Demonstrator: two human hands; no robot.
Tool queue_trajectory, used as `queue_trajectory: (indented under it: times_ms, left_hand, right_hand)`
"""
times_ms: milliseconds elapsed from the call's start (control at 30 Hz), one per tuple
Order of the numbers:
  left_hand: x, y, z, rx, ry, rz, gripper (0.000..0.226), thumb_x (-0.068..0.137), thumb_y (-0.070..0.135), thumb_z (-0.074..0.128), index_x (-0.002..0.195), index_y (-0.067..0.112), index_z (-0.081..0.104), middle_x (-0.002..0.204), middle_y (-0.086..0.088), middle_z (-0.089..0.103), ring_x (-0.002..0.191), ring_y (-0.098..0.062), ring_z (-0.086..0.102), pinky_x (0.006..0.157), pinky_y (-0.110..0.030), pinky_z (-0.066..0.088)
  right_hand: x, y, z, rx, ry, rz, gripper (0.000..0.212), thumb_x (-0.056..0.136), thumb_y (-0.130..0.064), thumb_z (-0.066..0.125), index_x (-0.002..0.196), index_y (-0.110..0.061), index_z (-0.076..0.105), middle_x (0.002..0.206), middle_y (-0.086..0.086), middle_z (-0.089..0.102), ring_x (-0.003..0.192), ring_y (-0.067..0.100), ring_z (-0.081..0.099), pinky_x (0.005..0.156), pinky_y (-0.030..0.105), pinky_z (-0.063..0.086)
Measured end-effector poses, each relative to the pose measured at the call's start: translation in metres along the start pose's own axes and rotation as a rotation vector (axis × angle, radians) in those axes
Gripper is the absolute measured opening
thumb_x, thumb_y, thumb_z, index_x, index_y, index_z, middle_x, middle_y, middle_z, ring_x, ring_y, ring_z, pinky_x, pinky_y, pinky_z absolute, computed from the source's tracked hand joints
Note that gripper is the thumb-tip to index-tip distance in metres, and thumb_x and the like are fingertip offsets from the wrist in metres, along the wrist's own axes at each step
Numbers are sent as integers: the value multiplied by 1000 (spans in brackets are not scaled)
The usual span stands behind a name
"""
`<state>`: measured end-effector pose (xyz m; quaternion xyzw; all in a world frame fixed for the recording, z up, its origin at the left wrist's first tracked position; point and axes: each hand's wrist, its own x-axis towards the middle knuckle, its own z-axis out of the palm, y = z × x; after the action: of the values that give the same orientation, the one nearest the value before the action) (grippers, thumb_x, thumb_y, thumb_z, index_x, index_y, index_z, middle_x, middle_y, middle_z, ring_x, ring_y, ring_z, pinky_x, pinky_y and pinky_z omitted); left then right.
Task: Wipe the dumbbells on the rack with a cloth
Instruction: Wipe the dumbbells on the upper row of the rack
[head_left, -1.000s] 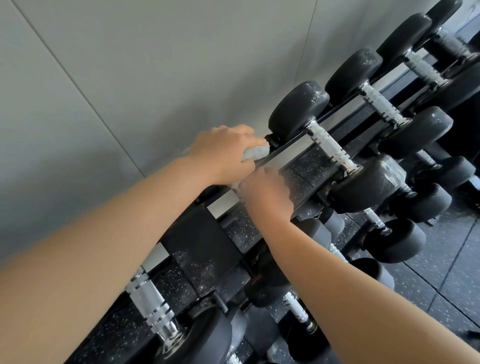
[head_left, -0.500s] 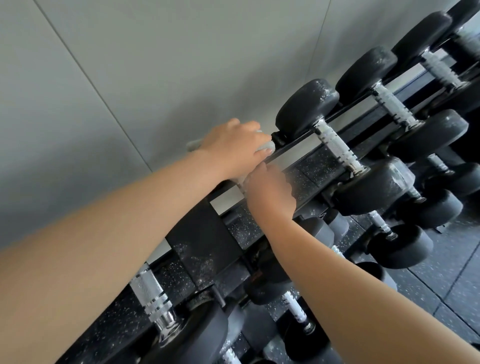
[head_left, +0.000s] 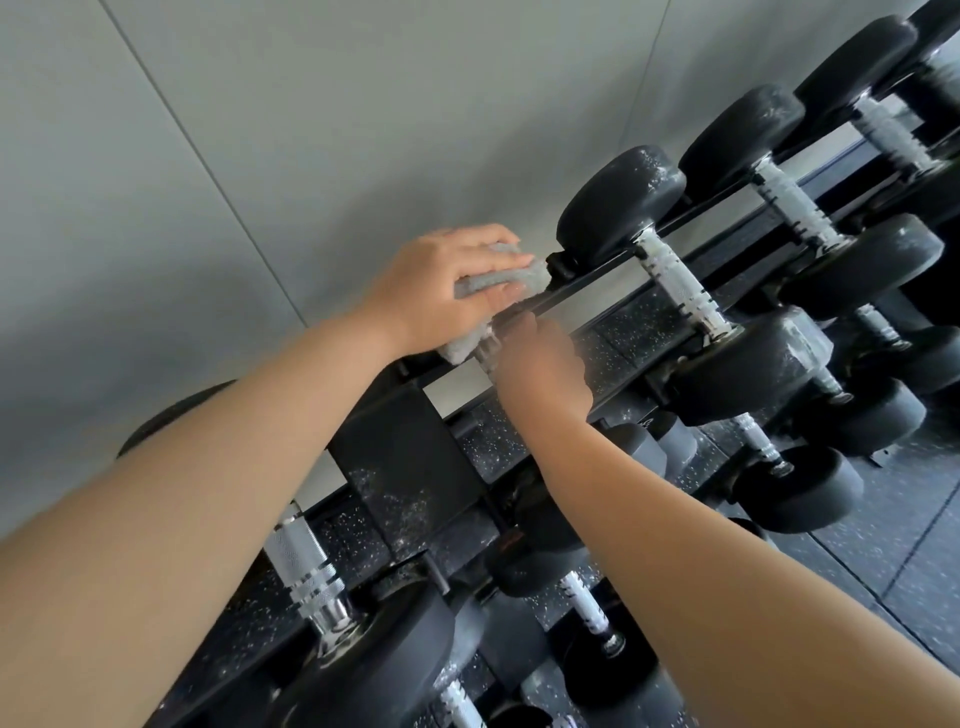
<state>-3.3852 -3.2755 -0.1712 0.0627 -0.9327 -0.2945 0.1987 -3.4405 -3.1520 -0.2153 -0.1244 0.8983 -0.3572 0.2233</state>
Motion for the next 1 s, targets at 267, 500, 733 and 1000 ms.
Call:
queue_trajectory:
  times_ms: [267,500,733,1000]
  left_hand:
    - [-18,-9,3,74,38,43,43,92,44,51,130,24,59,139,0,50,122,-23,53,101,-44,44]
    - [21,20,4,416,-168,-80,38,95,48,46,129,37,59,139,7,50,119,-27,50,94,-38,44]
    - [23,18,13,495,-104,6,45,90,55,39,115,32,68,125,7,61,112,-27,57,85,-39,50]
    - [-25,4,24,176,343,81,41,98,39,45,111,12,72,128,-8,62,119,-25,57,100,-42,47]
  right_hand:
    - [2,2,2,-53,2,-33,50,105,-41,15,135,-17,46,139,5,51,127,31,43,100,47,31]
    - [3,3,4,-79,22,-58,48,105,-40,16,127,-16,51,133,4,55,125,31,44,97,46,31]
    - [5,4,5,-39,40,-46,46,105,-39,16,118,-16,54,128,3,58,121,30,48,100,47,33]
    - [5,7,5,22,59,-51,41,103,-42,19,112,-21,53,115,1,63,109,29,57,99,48,40]
